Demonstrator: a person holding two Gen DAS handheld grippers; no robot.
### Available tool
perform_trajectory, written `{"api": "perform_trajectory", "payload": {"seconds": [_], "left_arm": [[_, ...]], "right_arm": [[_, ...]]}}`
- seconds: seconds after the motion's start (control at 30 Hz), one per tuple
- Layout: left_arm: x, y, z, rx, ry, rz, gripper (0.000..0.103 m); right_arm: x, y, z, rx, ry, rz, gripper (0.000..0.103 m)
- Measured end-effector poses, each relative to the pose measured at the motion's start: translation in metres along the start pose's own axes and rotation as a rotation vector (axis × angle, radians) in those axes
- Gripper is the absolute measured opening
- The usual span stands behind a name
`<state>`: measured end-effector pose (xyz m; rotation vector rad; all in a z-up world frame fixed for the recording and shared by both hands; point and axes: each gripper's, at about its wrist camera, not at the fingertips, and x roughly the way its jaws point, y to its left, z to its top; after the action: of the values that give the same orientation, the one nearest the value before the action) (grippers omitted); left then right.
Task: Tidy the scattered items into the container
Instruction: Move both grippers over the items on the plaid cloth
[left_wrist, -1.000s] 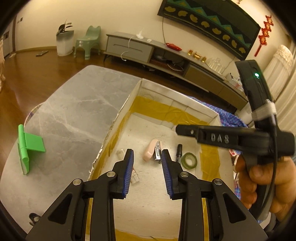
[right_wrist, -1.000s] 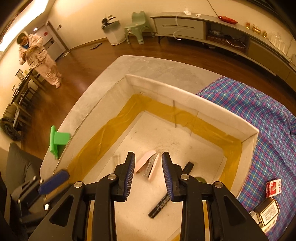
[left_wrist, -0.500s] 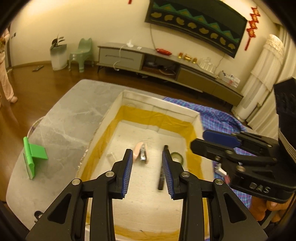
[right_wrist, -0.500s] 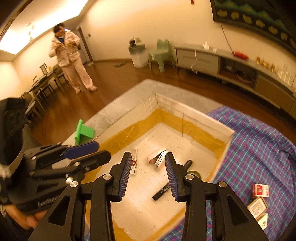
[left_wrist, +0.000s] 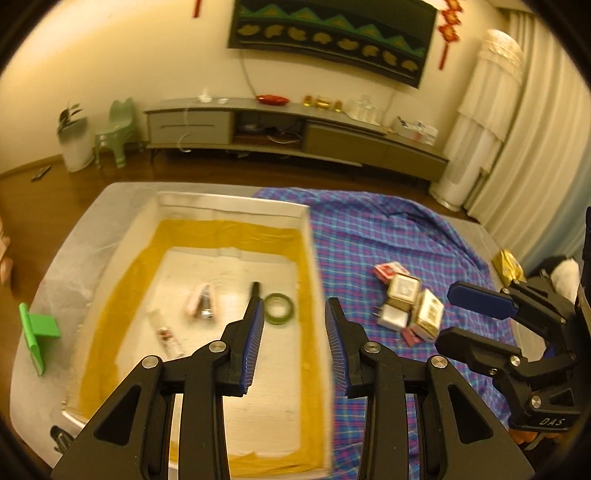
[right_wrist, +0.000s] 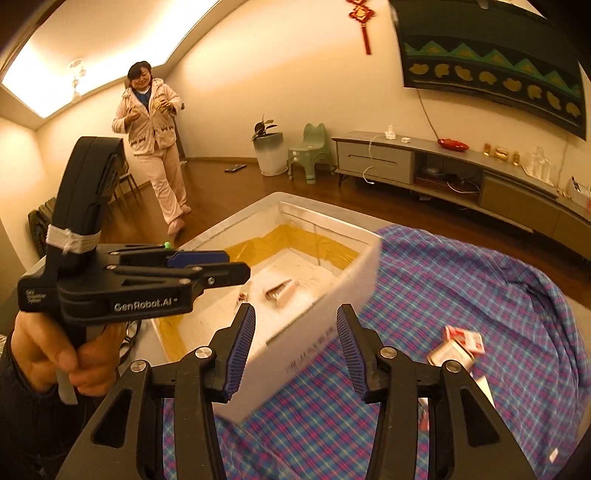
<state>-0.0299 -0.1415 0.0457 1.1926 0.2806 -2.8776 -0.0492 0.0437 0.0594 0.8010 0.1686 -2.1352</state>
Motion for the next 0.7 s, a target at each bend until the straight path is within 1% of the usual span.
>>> {"api": "perform_trajectory", "payload": {"seconds": [0.23, 0.3, 0.5, 0.7], "left_arm": [[0.017, -0.042, -0.006, 0.07, 0.036, -0.014, 0.036], [0.027, -0.05, -0.009, 0.08, 0.059, -0.013, 0.036], [0.051, -0.077, -0.015, 0.1, 0.105, -0.015, 0.036], [0.07, -0.106, -0.02, 0.125, 0.135, -0.036, 0.036]], "right_arm": [[-0.03, -0.036, -0.031, 0.089, -0.049, -0.003, 0.049], [-0.031, -0.045, -0.039, 0.112, -0.042, -0.009, 0.049], [-0.038, -0.066, -0.05, 0.151, -0.035, -0.027, 0.049], [-0.049, -0.071, -0.054, 0.146, -0.043, -0.062, 0.05]]}}
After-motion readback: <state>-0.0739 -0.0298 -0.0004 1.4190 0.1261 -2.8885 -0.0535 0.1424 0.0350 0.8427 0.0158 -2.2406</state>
